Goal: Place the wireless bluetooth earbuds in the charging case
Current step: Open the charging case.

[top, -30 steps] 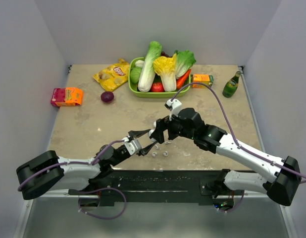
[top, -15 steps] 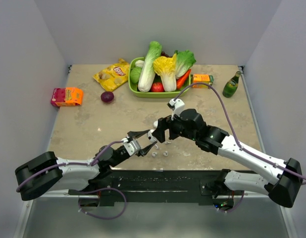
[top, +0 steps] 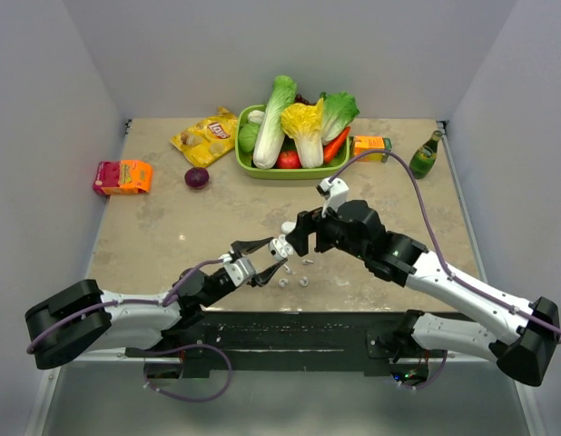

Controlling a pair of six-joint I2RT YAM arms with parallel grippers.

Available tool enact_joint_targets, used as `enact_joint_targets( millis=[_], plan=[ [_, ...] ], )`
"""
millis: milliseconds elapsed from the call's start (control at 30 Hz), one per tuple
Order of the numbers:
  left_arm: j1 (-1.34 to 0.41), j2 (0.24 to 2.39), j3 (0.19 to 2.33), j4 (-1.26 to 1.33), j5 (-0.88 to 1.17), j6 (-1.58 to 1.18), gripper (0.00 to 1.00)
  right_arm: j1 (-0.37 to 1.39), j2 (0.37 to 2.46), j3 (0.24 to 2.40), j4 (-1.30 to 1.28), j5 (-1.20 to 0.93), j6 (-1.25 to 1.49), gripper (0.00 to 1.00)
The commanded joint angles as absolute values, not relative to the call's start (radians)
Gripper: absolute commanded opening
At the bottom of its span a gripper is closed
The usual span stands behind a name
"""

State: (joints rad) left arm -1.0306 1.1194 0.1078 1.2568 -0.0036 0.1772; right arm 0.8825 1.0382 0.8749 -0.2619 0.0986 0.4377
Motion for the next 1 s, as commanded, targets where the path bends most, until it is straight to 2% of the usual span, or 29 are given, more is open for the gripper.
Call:
enact_joint_targets(
  millis=[0, 133, 167, 267, 467, 533, 667, 833, 967],
  plan=[
    [-1.039, 1.100, 0.098, 1.356, 0.003, 0.190, 0.00, 0.879, 0.999, 0.879, -0.235, 0.118, 0.452, 0.86],
    [-1.040, 1.098, 0.098, 1.356, 0.002, 0.190, 0.00, 0.879, 0.977, 0.864, -0.175, 0.031, 0.460, 0.76],
    [-1.040, 1.097, 0.098, 1.358, 0.003, 0.189, 0.00, 0.879, 0.983, 0.867, -0.170, 0.015, 0.462, 0.70],
    [-1.040, 1.095, 0.098, 1.362, 0.003, 0.189, 0.00, 0.877, 0.997, 0.870, -0.153, 0.003, 0.469, 0.58],
    [-1.046, 1.066, 0.081, 1.342, -0.061, 0.183, 0.00, 0.879, 0.927, 0.838, -0.138, 0.077, 0.471, 0.62],
    [-1.049, 1.058, 0.064, 1.359, -0.067, 0.175, 0.00, 0.880, 0.917, 0.816, -0.112, 0.028, 0.462, 0.63],
    [-1.051, 1.084, 0.057, 1.405, -0.063, 0.170, 0.00, 0.879, 0.962, 0.824, -0.107, -0.024, 0.471, 0.63],
    [-1.052, 1.092, 0.058, 1.417, -0.055, 0.166, 0.00, 0.879, 1.012, 0.836, -0.092, -0.060, 0.488, 0.69],
    [-1.052, 1.077, 0.057, 1.414, -0.054, 0.164, 0.00, 0.879, 1.052, 0.848, -0.106, -0.069, 0.485, 0.68]
  ],
)
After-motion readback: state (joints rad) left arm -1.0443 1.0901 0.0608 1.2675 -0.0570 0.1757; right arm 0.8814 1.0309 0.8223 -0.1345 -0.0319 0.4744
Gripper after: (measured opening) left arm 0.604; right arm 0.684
